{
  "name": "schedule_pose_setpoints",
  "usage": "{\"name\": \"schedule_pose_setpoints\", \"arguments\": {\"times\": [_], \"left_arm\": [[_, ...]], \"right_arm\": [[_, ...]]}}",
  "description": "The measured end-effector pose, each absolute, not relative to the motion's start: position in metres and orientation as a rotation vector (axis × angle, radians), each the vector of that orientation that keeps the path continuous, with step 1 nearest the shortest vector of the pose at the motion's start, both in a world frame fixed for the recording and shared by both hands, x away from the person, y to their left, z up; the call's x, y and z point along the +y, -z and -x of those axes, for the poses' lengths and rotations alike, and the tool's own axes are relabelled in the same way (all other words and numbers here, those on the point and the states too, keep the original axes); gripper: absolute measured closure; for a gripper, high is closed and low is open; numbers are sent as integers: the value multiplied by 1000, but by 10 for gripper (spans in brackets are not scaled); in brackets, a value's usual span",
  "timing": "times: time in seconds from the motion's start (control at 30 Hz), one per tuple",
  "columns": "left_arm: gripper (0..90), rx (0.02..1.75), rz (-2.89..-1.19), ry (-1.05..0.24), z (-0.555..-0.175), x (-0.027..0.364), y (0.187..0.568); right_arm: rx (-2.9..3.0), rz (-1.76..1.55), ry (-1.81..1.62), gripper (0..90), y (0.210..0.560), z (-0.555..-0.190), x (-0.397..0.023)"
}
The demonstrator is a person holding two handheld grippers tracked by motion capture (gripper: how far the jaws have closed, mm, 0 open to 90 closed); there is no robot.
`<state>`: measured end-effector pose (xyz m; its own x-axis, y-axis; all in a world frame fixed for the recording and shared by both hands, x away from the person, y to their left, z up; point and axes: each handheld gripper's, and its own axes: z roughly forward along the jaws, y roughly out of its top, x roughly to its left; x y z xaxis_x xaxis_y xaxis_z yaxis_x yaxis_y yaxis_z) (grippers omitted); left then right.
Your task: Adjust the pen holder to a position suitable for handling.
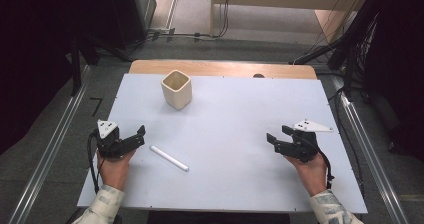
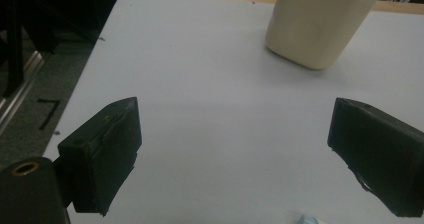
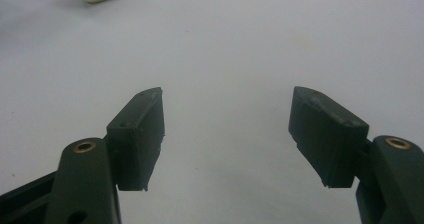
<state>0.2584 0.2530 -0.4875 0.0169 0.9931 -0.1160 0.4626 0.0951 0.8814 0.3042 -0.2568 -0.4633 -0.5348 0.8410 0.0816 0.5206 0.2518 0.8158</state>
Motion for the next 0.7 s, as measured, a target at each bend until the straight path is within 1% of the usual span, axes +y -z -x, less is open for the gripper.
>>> {"name": "schedule_pose_setpoints", "arguments": {"times": [0.17,0.3,0.47,0.57,0.7], "left_arm": [[77,1541,-1502,-866,-263,248,481],[77,1540,-1542,-860,-271,245,480],[78,1540,-1529,-858,-276,247,477],[90,1540,-1529,-834,-280,250,475],[106,1533,-1501,-838,-289,251,467]], "right_arm": [[2160,-1252,-1185,281,464,-305,-257],[2164,-1255,-1180,278,465,-305,-257],[2165,-1257,-1177,270,465,-306,-257],[2165,-1254,-1189,268,464,-305,-257],[2172,-1248,-1191,268,464,-305,-256]]}}
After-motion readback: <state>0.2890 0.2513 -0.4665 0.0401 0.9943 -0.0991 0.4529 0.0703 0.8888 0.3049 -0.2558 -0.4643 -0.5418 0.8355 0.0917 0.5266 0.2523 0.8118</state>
